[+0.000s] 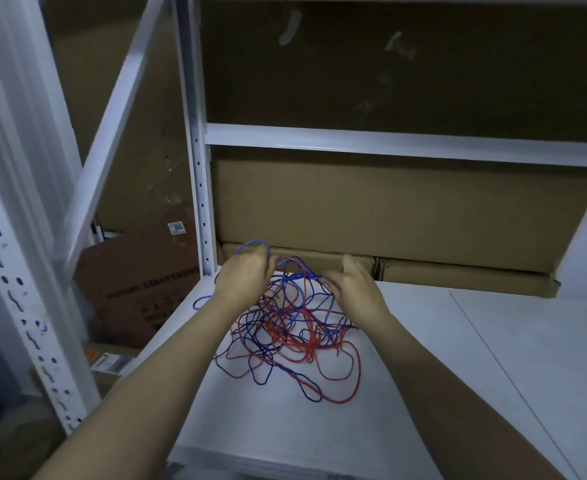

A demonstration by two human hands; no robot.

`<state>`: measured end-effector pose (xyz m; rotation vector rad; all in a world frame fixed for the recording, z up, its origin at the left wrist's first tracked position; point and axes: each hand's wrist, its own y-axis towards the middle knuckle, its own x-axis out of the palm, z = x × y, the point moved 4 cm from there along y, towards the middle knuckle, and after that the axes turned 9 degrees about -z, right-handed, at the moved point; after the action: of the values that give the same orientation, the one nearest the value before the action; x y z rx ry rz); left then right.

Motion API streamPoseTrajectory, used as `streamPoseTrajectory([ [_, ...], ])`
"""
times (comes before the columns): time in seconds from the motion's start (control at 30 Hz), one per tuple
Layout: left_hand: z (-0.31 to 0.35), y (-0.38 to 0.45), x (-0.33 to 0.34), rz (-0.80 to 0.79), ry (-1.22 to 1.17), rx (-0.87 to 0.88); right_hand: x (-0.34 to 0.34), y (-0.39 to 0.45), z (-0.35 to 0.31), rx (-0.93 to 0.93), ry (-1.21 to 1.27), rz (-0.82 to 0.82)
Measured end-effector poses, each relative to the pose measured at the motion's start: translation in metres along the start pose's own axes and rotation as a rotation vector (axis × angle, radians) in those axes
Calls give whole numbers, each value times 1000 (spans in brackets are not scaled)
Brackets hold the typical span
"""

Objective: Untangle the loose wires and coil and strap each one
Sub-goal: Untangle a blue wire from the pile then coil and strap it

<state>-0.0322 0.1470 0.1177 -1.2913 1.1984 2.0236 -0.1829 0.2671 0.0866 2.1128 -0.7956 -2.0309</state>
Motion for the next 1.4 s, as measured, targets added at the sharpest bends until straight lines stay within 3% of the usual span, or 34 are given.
streamPoseTrajectory([
  [0.13, -18, -3, 28, -71, 8, -119, 10, -12, 28, 199, -41, 24],
  [0.3, -48, -16, 53, -98, 9, -262, 28, -44, 74, 525, -221, -130],
  [0.6, -26, -19, 62, -111, -18, -117, 25, -30, 35, 296, -29, 57],
  [0.7, -19, -21, 58, -106, 18, -68, 30, -17, 5, 135, 104, -37],
  [0.8, -10, -23, 53, -68, 92, 1, 49, -8, -11, 27, 122, -260],
  [0.87, -8, -22, 47, -43, 132, 21, 56, -3, -9, 50, 127, -292],
  [0.97, -15, -18, 32, 28, 123, -1, 52, 0, 3, 112, 85, -167],
  [1.03, -26, -13, 20, 63, 91, -60, 44, 2, 16, 168, 182, -101],
  [1.27, -55, 17, -20, 211, -91, -261, -13, 11, 74, 582, 407, 320],
  [1.33, -51, 22, -22, 162, -109, -240, -19, 18, 74, 556, 368, 259],
  [1.4, -41, 22, -18, 97, -126, -198, -14, 25, 64, 424, 201, 57],
])
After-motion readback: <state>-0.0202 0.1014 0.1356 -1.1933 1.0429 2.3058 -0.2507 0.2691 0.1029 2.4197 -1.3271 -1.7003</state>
